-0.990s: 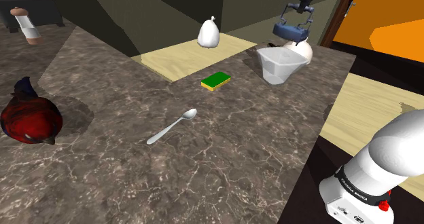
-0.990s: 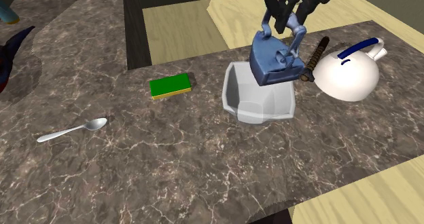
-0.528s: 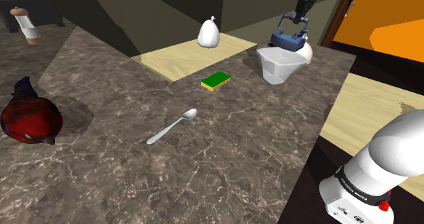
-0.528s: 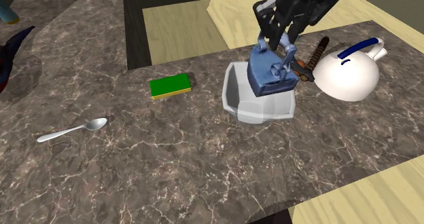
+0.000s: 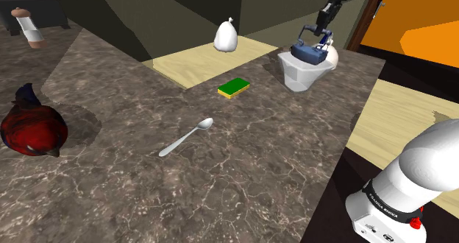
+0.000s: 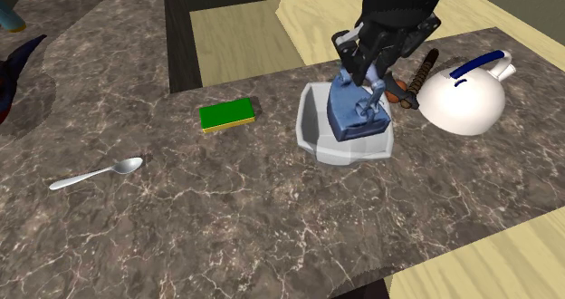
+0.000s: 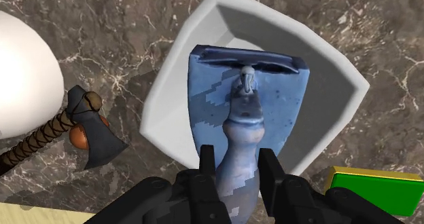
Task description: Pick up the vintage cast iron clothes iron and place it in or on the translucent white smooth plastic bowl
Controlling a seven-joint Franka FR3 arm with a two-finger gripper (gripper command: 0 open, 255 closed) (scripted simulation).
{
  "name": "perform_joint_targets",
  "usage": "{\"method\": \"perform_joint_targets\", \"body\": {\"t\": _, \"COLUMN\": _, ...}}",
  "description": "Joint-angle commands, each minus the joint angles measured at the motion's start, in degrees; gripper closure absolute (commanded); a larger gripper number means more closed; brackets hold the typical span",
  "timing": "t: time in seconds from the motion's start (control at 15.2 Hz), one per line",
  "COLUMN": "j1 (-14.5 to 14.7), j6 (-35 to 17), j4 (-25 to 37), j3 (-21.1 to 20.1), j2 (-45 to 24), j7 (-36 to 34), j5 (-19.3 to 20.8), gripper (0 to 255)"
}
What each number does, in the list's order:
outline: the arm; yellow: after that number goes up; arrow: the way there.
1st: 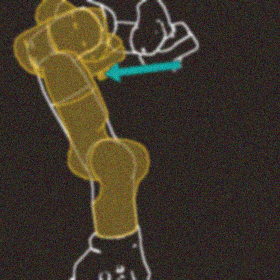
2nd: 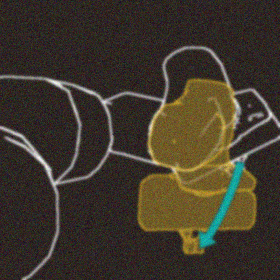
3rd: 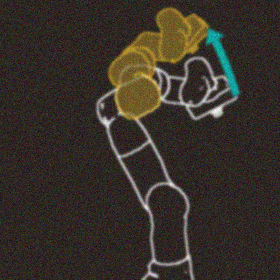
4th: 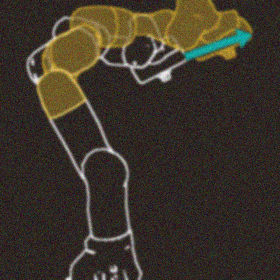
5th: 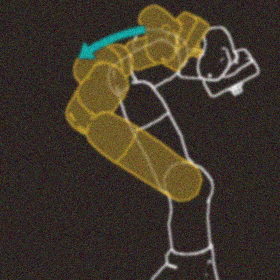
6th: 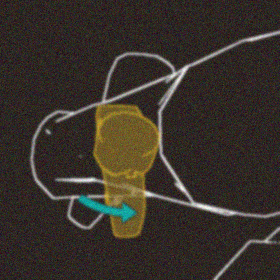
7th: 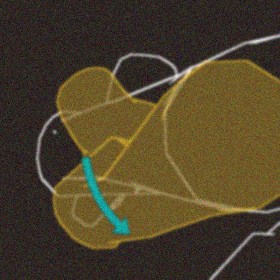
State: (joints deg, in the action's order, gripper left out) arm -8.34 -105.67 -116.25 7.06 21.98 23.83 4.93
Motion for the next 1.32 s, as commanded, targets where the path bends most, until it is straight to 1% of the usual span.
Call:
{"method": "perform_joint_targets", "body": {"t": 0.0, "j1": 0.0, "j6": -0.3, "j4": -0.3, "j3": 0.0, "j2": 0.0, "j7": 0.0, "j5": 0.0, "gripper": 255}}
{"method": "perform_joint_targets", "body": {"t": 0.33, "j1": 0.0, "j6": -0.3, "j4": -0.3, "j3": 0.0, "j2": 0.0, "j7": 0.0, "j5": 0.0, "gripper": 255}}
{"method": "perform_joint_targets", "body": {"t": 0.4, "j1": 0.0, "j6": -0.3, "j4": -0.3, "j3": 0.0, "j2": 0.0, "j7": 0.0, "j5": 0.0, "gripper": 0}}
{"method": "perform_joint_targets", "body": {"t": 0.73, "j1": 0.0, "j6": -0.3, "j4": -0.3, "j3": 0.0, "j2": 0.0, "j7": 0.0, "j5": 0.0, "gripper": 0}}
{"method": "perform_joint_targets", "body": {"t": 0.99, "j1": 0.1, "j6": 7.0, "j4": 7.0, "j3": -0.4, "j2": 0.1, "j7": 0.1, "j5": -0.2, "gripper": 0}}
{"method": "perform_joint_targets", "body": {"t": 1.25, "j1": 0.1, "j6": 7.0, "j4": 7.0, "j3": -0.4, "j2": 0.1, "j7": 0.1, "j5": -0.2, "gripper": 0}}
